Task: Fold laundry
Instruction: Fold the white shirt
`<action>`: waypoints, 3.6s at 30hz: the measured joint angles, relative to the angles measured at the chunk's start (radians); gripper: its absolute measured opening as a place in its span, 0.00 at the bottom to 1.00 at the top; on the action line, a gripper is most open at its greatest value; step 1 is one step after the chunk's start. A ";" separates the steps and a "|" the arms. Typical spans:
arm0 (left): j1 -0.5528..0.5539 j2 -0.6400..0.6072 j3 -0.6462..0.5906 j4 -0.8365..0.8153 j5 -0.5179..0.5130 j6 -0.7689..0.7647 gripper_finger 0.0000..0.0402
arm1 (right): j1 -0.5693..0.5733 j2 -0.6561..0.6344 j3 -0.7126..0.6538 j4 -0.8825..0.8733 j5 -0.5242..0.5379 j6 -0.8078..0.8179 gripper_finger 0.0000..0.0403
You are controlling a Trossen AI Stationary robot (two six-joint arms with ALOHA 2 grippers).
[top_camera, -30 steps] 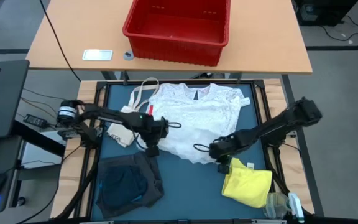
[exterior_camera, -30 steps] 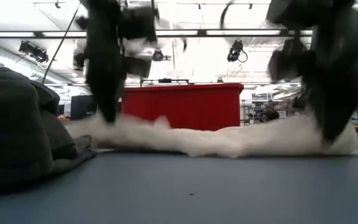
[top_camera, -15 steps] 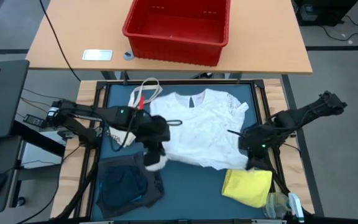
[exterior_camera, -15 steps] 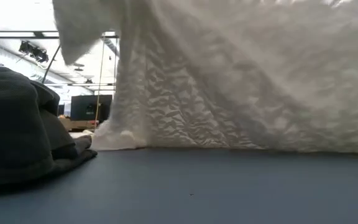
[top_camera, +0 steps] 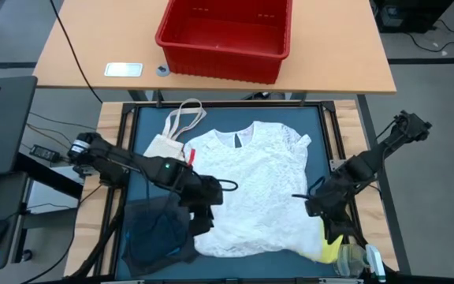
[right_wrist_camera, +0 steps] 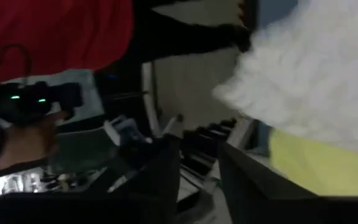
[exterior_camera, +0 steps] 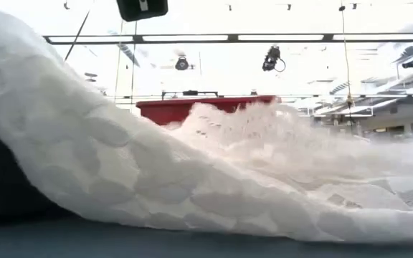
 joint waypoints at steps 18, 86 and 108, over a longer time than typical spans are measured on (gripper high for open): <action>0.448 0.221 0.001 -0.058 -0.047 0.322 0.36 | -0.607 0.174 -0.193 0.041 0.731 -0.087 0.25; 1.166 0.351 0.006 -0.484 0.014 0.748 0.04 | -0.724 0.407 -0.241 -0.331 0.685 0.073 0.01; 0.888 0.374 0.084 0.168 0.063 0.628 0.01 | -1.083 0.460 -0.022 0.415 0.709 0.014 0.01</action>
